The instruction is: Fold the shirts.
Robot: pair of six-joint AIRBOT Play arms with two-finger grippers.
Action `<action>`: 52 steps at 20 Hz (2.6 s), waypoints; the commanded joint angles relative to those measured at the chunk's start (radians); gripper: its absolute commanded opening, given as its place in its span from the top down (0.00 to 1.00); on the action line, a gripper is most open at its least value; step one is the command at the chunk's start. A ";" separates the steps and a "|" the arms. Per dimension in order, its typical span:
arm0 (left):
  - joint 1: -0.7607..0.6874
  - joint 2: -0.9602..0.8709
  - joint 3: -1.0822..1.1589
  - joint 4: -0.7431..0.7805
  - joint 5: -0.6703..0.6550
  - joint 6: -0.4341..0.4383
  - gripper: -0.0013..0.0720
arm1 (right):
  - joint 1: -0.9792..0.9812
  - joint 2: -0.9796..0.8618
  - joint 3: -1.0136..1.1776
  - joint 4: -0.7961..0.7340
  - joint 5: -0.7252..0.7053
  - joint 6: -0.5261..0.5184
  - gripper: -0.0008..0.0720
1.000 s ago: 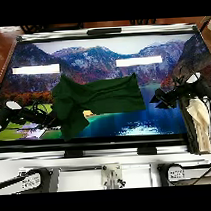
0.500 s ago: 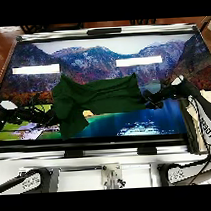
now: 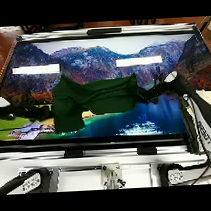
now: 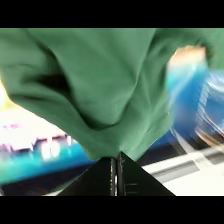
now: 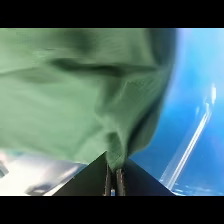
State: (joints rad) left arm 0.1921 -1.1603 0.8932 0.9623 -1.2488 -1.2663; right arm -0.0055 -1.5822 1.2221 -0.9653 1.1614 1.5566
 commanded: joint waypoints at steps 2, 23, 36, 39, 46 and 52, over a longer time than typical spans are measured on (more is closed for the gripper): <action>0.001 0.190 0.352 0.045 0.058 0.064 0.94 | -0.029 0.227 0.224 -0.016 0.047 -0.198 0.91; 0.001 0.535 0.682 0.310 0.321 -0.003 0.94 | -0.058 0.623 0.613 -0.328 0.369 -0.087 0.90; -0.006 0.012 0.203 0.111 0.732 -0.051 0.94 | -0.053 -0.115 0.398 0.010 -0.243 0.108 0.90; -0.051 -0.076 0.203 0.099 0.660 -0.066 0.94 | -0.046 -0.171 0.398 0.018 -0.179 0.107 0.90; -0.018 -0.079 0.288 0.191 0.344 -0.074 0.01 | -0.042 -0.113 0.446 -0.068 -0.044 0.076 0.30; 0.024 -0.049 0.289 0.588 -0.169 -0.235 0.29 | -0.156 0.043 0.463 -0.551 0.371 0.037 0.30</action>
State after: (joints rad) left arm 0.2123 -1.2293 1.2232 1.3941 -1.1873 -1.4155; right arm -0.1211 -1.5959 1.6794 -1.2583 1.3098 1.6260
